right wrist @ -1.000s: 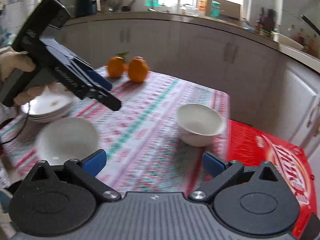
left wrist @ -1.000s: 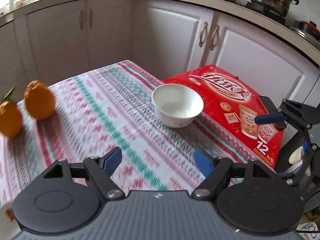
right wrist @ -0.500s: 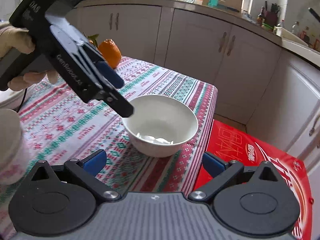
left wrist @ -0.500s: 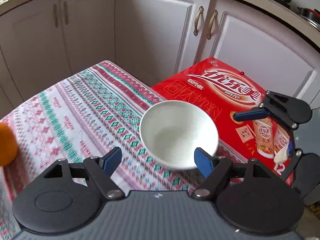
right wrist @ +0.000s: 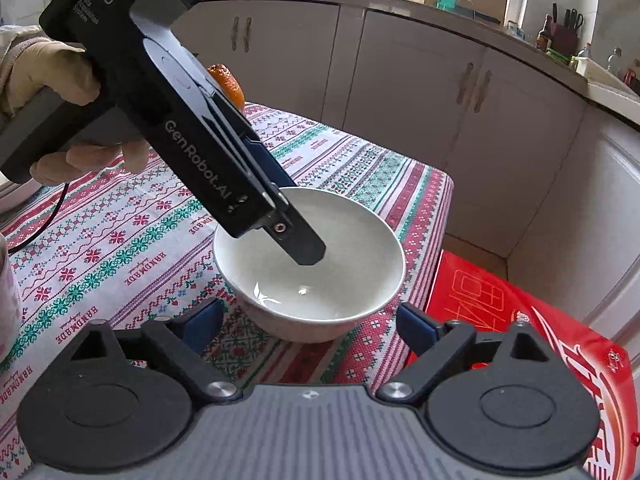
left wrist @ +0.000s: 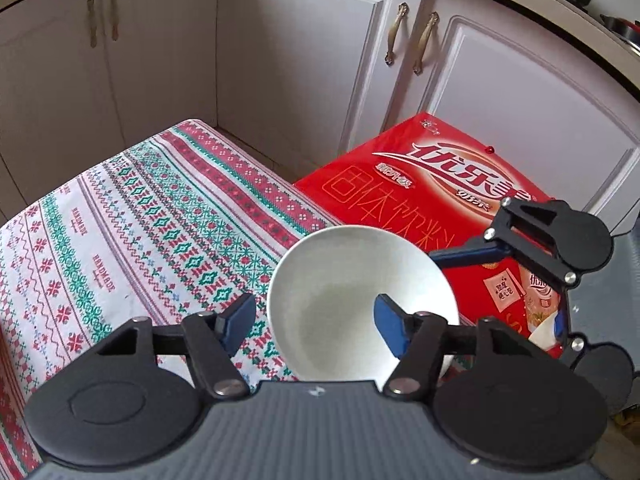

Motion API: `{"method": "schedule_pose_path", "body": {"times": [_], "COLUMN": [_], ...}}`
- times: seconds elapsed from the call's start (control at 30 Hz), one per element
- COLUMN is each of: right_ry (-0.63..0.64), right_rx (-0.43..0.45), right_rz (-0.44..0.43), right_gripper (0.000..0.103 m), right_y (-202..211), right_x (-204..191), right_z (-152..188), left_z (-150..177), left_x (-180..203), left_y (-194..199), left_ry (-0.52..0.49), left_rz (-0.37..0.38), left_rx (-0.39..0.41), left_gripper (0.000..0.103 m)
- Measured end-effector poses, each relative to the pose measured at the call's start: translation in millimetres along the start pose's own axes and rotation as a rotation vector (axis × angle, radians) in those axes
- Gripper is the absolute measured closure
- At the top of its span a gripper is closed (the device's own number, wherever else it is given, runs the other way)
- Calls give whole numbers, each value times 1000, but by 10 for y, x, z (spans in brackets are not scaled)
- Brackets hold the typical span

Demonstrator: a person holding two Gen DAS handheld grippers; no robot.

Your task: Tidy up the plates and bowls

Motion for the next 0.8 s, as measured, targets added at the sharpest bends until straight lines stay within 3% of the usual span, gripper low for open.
{"method": "schedule_pose_path", "body": {"times": [0.27,0.8], "right_ry": [-21,-79], "right_rx": [6,15], "right_rz": [-16,-36], "right_gripper": [17,18], "right_y": [-68,-41], "right_x": [39,73], "right_z": [3,-9], "left_z": [-31,-50], "left_x": [11,29], "left_y": [-72,-95], "left_ry": [2,-2], "left_rz": [13,24], "left_rx": [-14,-25], "left_gripper": [45,45]}}
Point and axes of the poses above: each gripper's, at about its wrist camera, not at the fingertips, and y roughly against the way its jaws point, x to its right, z to its underside, the point moved 3 cm from there along -y, roughly the way its jaws point, and after that the axes turned 11 degrees about y, right-handed, at the moved point
